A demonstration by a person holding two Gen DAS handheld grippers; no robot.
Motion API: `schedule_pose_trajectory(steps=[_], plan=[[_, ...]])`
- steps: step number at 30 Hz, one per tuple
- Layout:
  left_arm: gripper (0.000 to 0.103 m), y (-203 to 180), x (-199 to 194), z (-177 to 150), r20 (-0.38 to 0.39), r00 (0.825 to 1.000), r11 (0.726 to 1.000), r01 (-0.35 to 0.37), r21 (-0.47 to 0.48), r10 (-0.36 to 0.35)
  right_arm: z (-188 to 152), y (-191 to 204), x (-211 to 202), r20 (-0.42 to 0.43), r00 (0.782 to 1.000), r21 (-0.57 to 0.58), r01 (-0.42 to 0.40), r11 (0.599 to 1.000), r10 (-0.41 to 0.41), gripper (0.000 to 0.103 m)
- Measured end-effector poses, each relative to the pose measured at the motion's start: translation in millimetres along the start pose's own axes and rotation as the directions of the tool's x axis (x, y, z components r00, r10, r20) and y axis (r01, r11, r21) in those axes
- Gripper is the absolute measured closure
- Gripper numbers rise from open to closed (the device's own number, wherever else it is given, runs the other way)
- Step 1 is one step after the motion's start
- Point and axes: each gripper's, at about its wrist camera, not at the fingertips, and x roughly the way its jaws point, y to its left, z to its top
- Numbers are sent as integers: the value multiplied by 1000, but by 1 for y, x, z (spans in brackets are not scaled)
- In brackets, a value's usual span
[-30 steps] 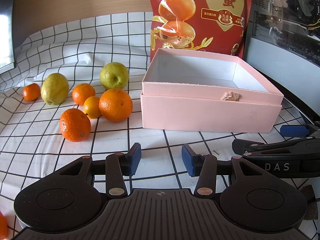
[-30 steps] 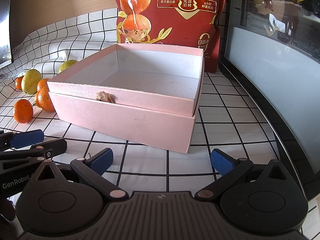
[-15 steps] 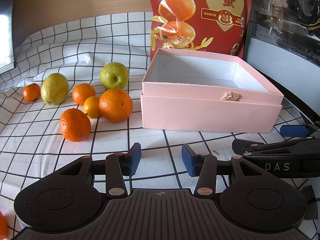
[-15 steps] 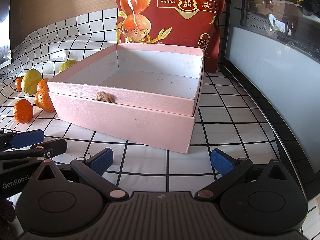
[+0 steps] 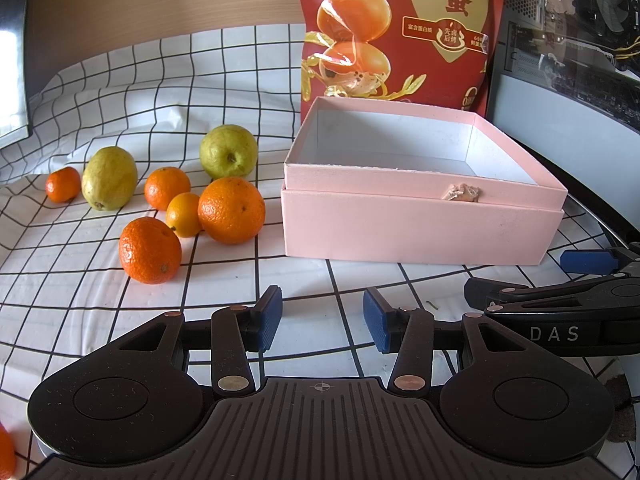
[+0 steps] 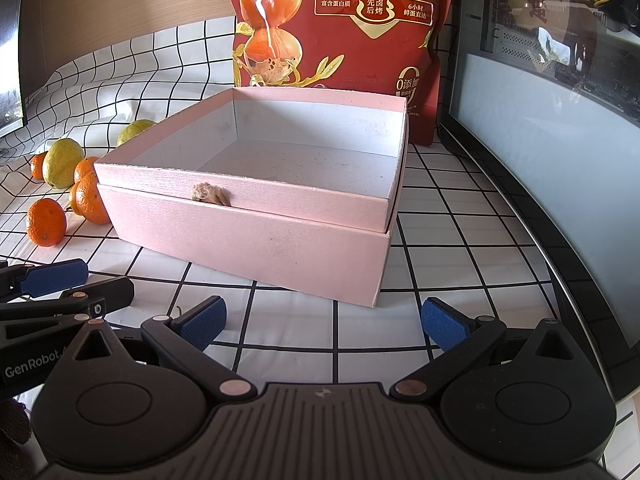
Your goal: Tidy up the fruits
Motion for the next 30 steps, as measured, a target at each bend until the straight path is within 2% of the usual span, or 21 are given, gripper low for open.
schedule_pose_trajectory(steps=[23, 27, 30], plan=[[53, 3, 0, 0, 1, 1000, 1000, -4, 2, 4, 1, 0, 0, 0, 1000, 0, 0, 1000, 0, 0], [55, 10, -3, -2, 6, 1000, 999, 27, -44, -27, 3, -2, 1, -22, 1000, -13, -12, 1000, 12, 0], [56, 21, -13, 0, 16, 995, 991, 98, -93, -97, 9, -2, 4, -90, 995, -32, -47, 998, 44, 0]])
